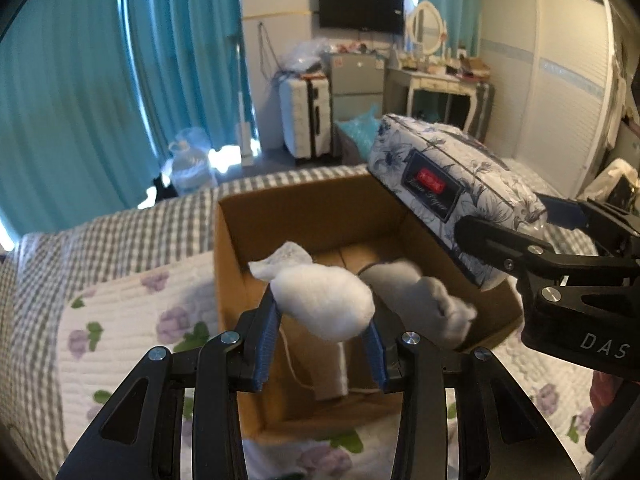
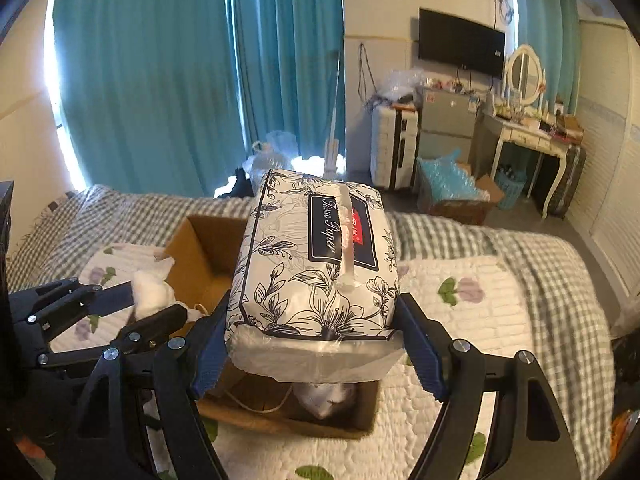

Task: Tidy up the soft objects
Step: 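Lower both held items into the box and open both tools, then grasp the blue Vinda tissue pack with the right tool, then grasp the white lace cloth with the left tool while the right holds the blue pack, then drop the lace cloth and blue tissue pack into the box, opening both tools, then grasp the white sock bundle with the right tool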

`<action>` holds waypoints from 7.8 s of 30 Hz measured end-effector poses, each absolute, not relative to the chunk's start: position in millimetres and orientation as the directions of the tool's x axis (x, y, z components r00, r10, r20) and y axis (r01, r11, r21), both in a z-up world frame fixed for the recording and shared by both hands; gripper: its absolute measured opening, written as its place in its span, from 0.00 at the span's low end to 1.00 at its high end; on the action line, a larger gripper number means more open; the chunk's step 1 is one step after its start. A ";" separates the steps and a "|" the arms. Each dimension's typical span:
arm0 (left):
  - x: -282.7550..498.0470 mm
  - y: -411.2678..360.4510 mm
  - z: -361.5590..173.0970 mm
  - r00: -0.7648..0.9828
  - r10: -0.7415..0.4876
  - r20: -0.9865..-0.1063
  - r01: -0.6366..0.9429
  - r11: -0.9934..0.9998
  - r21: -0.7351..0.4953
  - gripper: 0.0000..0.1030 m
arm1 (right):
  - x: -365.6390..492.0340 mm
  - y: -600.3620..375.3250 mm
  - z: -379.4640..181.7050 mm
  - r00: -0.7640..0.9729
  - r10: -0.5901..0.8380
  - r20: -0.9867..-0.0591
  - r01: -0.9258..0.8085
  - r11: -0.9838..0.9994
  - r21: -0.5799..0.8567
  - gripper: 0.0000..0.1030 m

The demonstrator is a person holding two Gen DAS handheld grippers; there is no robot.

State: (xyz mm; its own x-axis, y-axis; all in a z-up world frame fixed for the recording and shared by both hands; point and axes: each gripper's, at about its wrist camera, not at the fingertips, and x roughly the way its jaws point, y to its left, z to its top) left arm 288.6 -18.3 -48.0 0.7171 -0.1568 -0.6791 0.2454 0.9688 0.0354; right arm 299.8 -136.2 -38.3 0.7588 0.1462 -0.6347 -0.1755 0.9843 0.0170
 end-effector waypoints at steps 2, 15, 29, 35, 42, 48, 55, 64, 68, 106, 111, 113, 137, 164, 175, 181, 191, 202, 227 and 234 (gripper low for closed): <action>289.5 -21.4 -52.1 0.718 -0.163 -0.677 0.252 0.967 0.034 0.40 | 308.2 -137.8 -48.7 0.747 0.157 -0.646 -0.181 0.983 0.030 0.75; 249.7 -18.0 1.8 0.775 -0.127 -0.619 0.197 0.979 0.046 0.84 | 291.9 -154.6 -19.5 0.791 0.187 -0.583 -0.155 0.982 0.104 0.97; 111.3 12.0 109.1 0.843 -0.079 -0.532 0.110 0.994 0.027 0.95 | 143.9 -171.4 103.6 0.851 0.094 -0.517 -0.129 0.991 -0.032 1.00; 60.8 22.5 87.1 0.837 -0.055 -0.544 0.071 0.997 0.009 0.95 | 83.4 -171.0 105.8 0.850 0.088 -0.519 -0.147 0.986 -0.073 1.00; 43.7 25.0 13.7 0.759 -0.044 -0.649 0.032 0.999 -0.031 0.95 | 57.1 -159.0 29.7 0.776 0.103 -0.623 -0.188 0.980 -0.072 1.00; 48.9 17.7 -45.9 0.682 -0.015 -0.732 -0.016 0.999 -0.035 0.95 | 70.4 -161.6 -62.5 0.662 0.125 -0.739 -0.208 0.978 -0.021 1.00; 69.8 9.7 -86.9 0.599 0.012 -0.801 -0.054 0.998 -0.025 0.95 | 99.5 -166.8 -143.4 0.526 0.138 -0.839 -0.199 0.979 0.037 0.99; 99.9 2.5 -105.5 0.537 -0.009 -0.843 -0.097 0.993 -0.072 0.95 | 117.0 -163.9 -199.1 0.399 0.222 -0.890 -0.254 0.959 0.125 0.71; 118.0 -15.4 -108.1 0.529 -0.042 -0.847 -0.067 0.994 -0.091 0.95 | 123.8 -186.1 -182.4 0.461 0.211 -0.862 -0.222 0.968 0.119 0.71; 149.1 -90.2 -93.3 0.535 -0.217 -0.817 0.205 0.971 -0.124 0.21 | 147.2 -261.5 -107.4 0.617 0.073 -0.784 -0.082 0.996 0.028 0.72; 126.8 -70.8 -49.9 0.603 -0.222 -0.766 0.219 0.970 -0.108 0.21 | 127.3 -248.0 -71.2 0.655 0.084 -0.751 -0.115 0.993 0.010 0.72; 119.1 -64.8 -32.8 0.634 -0.209 -0.744 0.227 0.971 -0.080 0.21 | 119.6 -241.0 -54.6 0.673 0.087 -0.734 -0.129 0.992 -0.001 0.72; 182.4 6.8 53.6 0.769 -0.124 -0.628 0.211 0.975 0.065 0.21 | 153.3 -159.1 58.5 0.790 0.169 -0.589 -0.238 0.970 -0.040 0.72; 309.6 45.4 -14.2 0.762 -0.131 -0.634 0.217 0.974 0.060 0.81 | 370.8 -117.1 -35.9 0.733 0.136 -0.666 -0.169 0.986 0.016 0.88; 231.7 56.7 55.2 0.828 -0.088 -0.554 0.163 0.983 0.087 0.82 | 302.1 -120.0 26.0 0.793 0.105 -0.601 -0.154 0.988 -0.031 0.96; 161.2 59.7 101.0 0.877 -0.033 -0.480 0.112 0.984 0.137 1.00 | 233.8 -120.4 83.6 0.830 0.102 -0.548 -0.144 0.989 -0.034 1.00; 87.2 76.3 107.1 0.884 -0.021 -0.468 0.094 0.987 0.134 1.00 | 123.3 -105.3 142.6 0.861 0.154 -0.485 -0.201 0.979 -0.045 1.00; 84.7 118.6 18.7 0.787 0.009 -0.617 -0.016 1.000 -0.006 1.00 | 126.0 -89.1 43.8 0.770 0.190 -0.609 -0.208 0.977 0.042 1.00; 162.5 119.7 -130.5 0.618 0.072 -0.783 -0.109 0.994 0.005 1.00 | 213.8 -25.3 -198.2 0.437 0.318 -0.841 -0.397 0.907 0.137 0.29; 170.2 98.9 -134.5 0.603 0.041 -0.796 -0.043 0.999 0.019 1.00 | 214.4 -52.3 -178.3 0.501 0.306 -0.810 -0.330 0.932 0.148 0.29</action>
State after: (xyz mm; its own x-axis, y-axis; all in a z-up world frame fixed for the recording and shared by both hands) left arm 170.2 98.9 -134.5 0.6033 0.0407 -0.7965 -0.0427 0.9989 0.0187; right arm 214.4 -52.3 -178.3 0.5006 0.3058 -0.8099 -0.3299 0.9323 0.1481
